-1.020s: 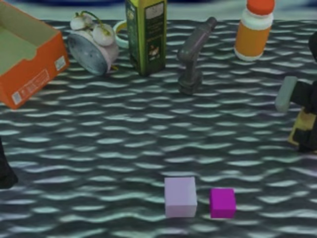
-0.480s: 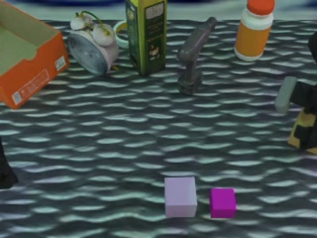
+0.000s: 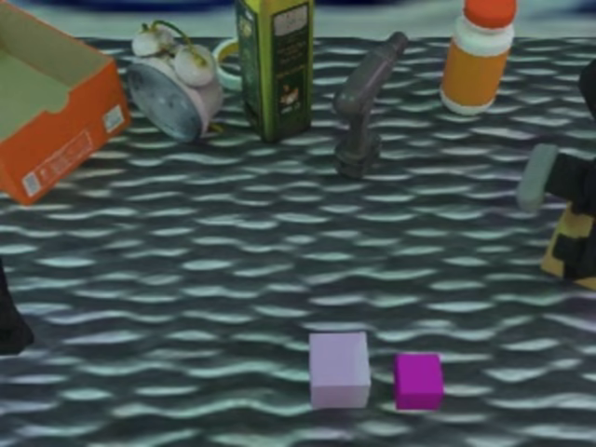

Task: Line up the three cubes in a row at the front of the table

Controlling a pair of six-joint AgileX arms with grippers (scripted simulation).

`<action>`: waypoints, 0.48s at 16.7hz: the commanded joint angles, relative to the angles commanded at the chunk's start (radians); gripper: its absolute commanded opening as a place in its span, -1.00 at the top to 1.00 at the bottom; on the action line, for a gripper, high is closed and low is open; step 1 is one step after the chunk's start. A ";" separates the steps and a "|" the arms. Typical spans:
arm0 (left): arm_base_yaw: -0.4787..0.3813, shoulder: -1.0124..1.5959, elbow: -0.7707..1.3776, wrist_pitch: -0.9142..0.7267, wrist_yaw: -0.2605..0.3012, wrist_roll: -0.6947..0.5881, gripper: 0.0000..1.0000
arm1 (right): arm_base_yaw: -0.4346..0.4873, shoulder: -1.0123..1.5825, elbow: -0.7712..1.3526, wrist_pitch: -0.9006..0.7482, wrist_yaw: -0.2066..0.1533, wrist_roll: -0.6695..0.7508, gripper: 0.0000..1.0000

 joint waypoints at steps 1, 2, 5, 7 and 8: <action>0.000 0.000 0.000 0.000 0.000 0.000 -1.00 | 0.000 0.000 0.000 0.000 0.000 0.000 1.00; 0.000 0.000 0.000 0.000 0.000 0.000 -1.00 | 0.000 0.000 0.000 0.000 0.000 0.000 1.00; 0.000 0.000 0.000 0.000 0.000 0.000 -1.00 | 0.000 0.000 0.000 0.000 0.000 0.000 1.00; 0.000 0.000 0.000 0.000 0.000 0.000 -1.00 | -0.001 -0.011 0.002 -0.012 -0.001 0.004 1.00; 0.000 0.000 0.000 0.000 0.000 0.000 -1.00 | -0.001 -0.015 0.013 -0.026 -0.001 0.002 1.00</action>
